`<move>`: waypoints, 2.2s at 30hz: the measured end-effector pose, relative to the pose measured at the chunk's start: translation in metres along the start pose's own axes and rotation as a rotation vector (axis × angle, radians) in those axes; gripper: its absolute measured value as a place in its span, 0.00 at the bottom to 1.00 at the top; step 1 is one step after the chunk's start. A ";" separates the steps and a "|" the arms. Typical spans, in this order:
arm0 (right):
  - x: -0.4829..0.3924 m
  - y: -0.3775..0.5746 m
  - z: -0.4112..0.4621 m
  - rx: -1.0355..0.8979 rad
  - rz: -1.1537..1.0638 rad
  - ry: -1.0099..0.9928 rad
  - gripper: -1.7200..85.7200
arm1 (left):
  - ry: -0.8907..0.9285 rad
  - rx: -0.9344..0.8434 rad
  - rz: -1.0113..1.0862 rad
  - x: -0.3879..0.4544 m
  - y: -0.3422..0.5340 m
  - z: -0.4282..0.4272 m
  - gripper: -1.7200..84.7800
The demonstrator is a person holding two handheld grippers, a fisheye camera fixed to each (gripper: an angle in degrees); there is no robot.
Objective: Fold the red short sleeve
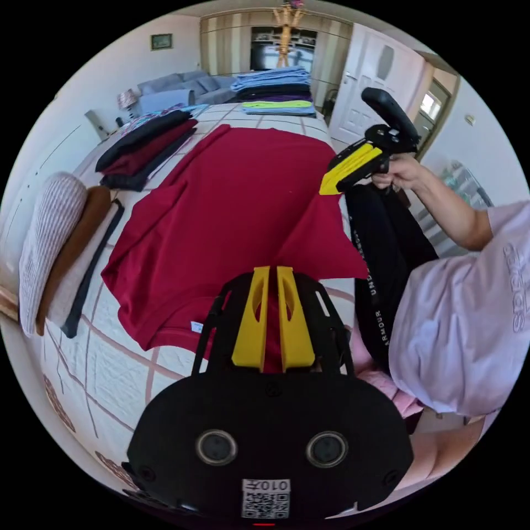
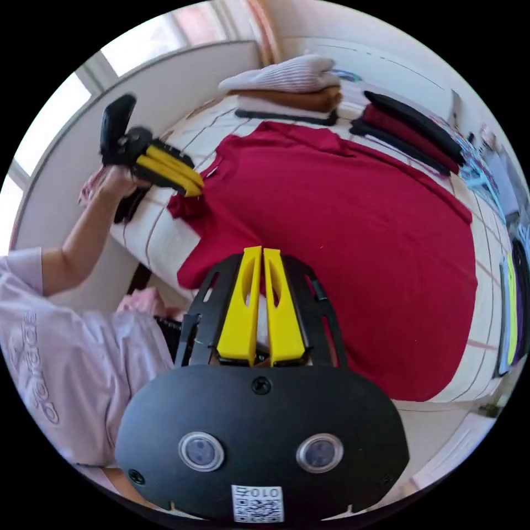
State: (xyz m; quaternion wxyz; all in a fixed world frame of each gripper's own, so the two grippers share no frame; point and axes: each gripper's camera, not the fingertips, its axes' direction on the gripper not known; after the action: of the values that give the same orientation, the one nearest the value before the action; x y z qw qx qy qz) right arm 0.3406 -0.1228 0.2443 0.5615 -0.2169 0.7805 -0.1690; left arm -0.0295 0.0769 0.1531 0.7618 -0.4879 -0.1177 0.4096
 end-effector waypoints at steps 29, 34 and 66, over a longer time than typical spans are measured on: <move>-0.149 0.130 0.070 0.143 -0.474 0.368 0.07 | -0.235 0.057 0.461 0.183 0.048 0.027 0.14; -0.162 0.132 0.034 0.187 -0.526 0.318 0.05 | -0.382 0.141 0.546 0.207 0.044 0.009 0.14; -0.112 0.153 -0.027 -0.042 -0.685 -0.045 0.04 | -0.020 0.098 0.645 0.221 0.024 -0.005 0.12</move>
State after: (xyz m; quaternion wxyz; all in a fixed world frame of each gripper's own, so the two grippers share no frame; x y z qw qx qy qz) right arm 0.3236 0.0668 0.2652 0.4846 -0.4813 0.6532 -0.3269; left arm 0.1017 0.2412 0.0819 0.6141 -0.4586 0.0554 0.6399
